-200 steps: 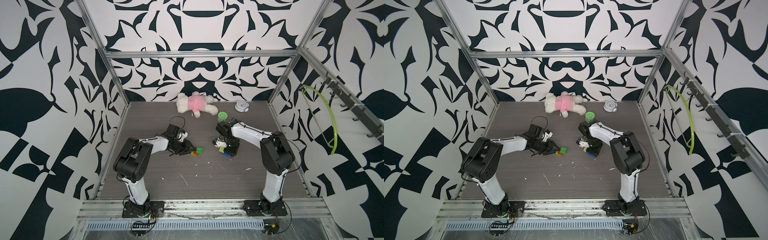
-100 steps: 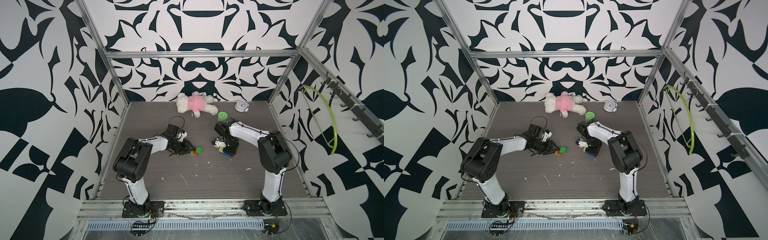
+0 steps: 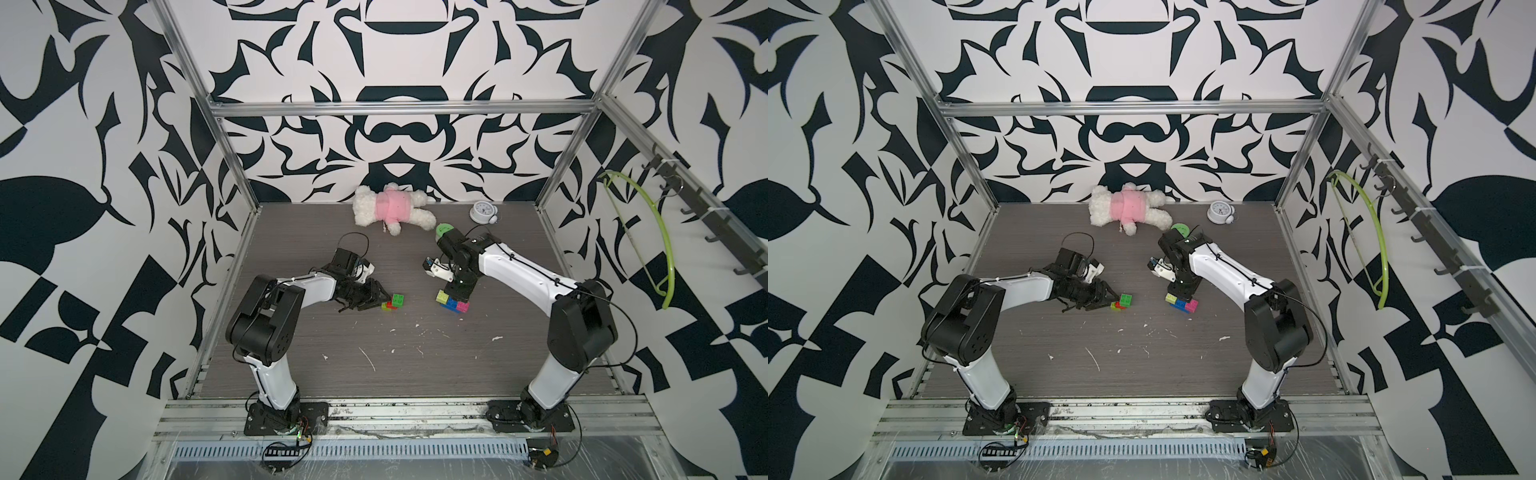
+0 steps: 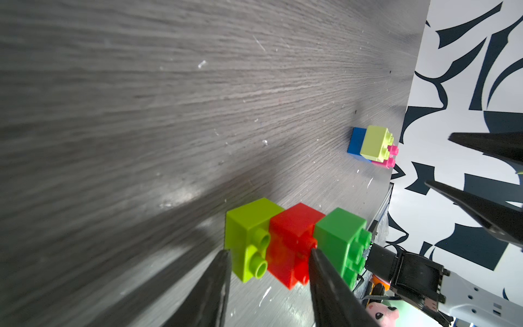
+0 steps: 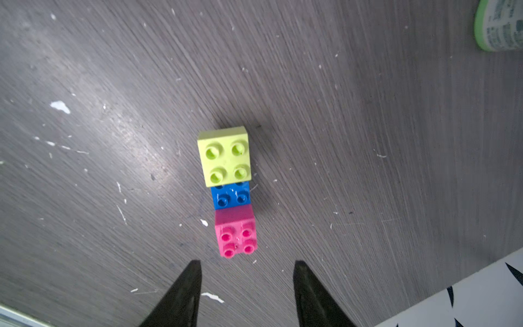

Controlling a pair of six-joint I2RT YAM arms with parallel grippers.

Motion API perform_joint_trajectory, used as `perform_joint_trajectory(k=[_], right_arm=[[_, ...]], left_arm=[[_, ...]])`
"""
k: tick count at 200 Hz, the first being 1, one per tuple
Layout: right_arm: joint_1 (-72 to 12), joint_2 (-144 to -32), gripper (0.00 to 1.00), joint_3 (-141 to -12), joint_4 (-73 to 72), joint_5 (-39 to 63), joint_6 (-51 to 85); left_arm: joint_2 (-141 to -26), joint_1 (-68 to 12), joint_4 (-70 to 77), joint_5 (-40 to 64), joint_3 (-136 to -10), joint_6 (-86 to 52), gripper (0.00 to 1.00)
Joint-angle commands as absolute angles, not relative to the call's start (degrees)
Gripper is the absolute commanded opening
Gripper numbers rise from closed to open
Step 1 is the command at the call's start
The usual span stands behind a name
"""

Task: Assemble the letter y with lego
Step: Assemble the lego brick with the lego brick, then pick up the lego brick from the center of the board.

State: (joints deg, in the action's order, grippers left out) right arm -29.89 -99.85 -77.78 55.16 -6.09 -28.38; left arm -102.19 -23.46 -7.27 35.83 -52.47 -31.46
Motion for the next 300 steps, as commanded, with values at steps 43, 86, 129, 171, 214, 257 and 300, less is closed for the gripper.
perform_joint_trajectory(k=[43, 86, 129, 171, 214, 257, 300], right_arm=[[-30.12, -104.35, 0.56, -76.59, 51.56, -2.07, -27.09], [-30.03, -106.94, 0.51, -75.77, 51.02, -2.42, -27.07], [-29.99, -108.63, 0.46, -75.76, 50.58, -1.68, -26.93], [-29.75, -109.4, 0.39, -75.81, 50.49, -1.22, -26.99], [-29.55, -109.36, 0.32, -75.92, 50.47, -0.97, -27.02], [-29.55, -107.92, 0.3, -78.04, 52.63, -1.32, -27.0], [-31.9, -103.81, 0.27, -84.87, 57.08, -1.25, -28.19]], left_arm=[[-102.12, -22.85, -11.16, 30.95, -50.16, -30.48, 0.49], [-102.28, -22.85, -11.16, 31.03, -50.18, -30.5, 0.49], [-102.48, -22.79, -11.16, 31.0, -50.1, -30.5, 0.49], [-102.39, -22.7, -11.16, 30.89, -50.09, -30.5, 0.48], [-102.59, -22.76, -11.16, 30.8, -50.1, -30.37, 0.49], [-103.01, -22.66, -10.9, 30.97, -50.06, -30.5, 0.48], [-103.45, -22.38, -9.86, 31.71, -49.6, -30.5, 0.49]])
